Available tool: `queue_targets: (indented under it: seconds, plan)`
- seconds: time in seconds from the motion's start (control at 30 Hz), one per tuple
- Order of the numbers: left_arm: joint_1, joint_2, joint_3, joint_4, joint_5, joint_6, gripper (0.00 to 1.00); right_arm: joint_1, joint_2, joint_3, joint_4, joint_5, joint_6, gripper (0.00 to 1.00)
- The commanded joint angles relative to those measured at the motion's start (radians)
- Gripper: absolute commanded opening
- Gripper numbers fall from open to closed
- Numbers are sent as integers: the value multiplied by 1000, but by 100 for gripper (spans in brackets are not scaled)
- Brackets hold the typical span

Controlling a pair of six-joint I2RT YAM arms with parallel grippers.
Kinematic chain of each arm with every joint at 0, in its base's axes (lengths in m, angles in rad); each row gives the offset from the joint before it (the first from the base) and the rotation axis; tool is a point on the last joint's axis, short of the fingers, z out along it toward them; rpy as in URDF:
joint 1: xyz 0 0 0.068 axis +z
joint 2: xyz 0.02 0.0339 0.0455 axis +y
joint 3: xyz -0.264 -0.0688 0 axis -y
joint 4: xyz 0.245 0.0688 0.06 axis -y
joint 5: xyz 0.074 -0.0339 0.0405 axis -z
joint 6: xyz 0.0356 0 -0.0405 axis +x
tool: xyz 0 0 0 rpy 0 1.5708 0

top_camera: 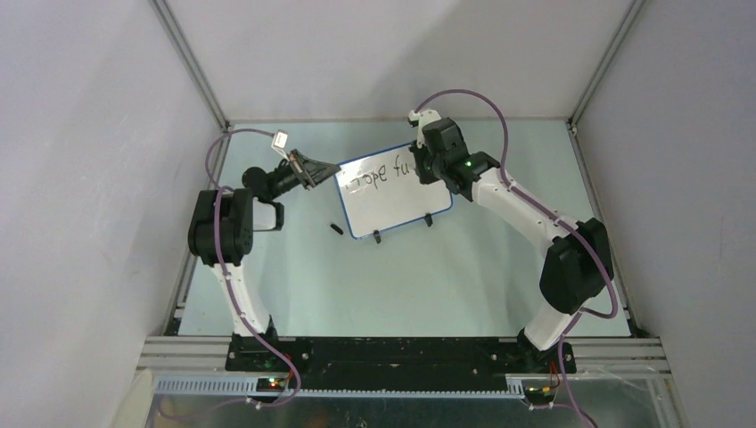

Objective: Write a sentence on the whiteboard

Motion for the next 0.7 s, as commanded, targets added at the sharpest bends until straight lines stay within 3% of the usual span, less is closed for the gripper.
queue_targets:
  seconds: [0.0,0.67]
  plan:
    - [-6,-5,22,49,33,-2,0,-6,-24,34,20,-2,-11,0]
    - [-6,-3,22,49,33,-2,0,-18,41,59,16,20,-11,0]
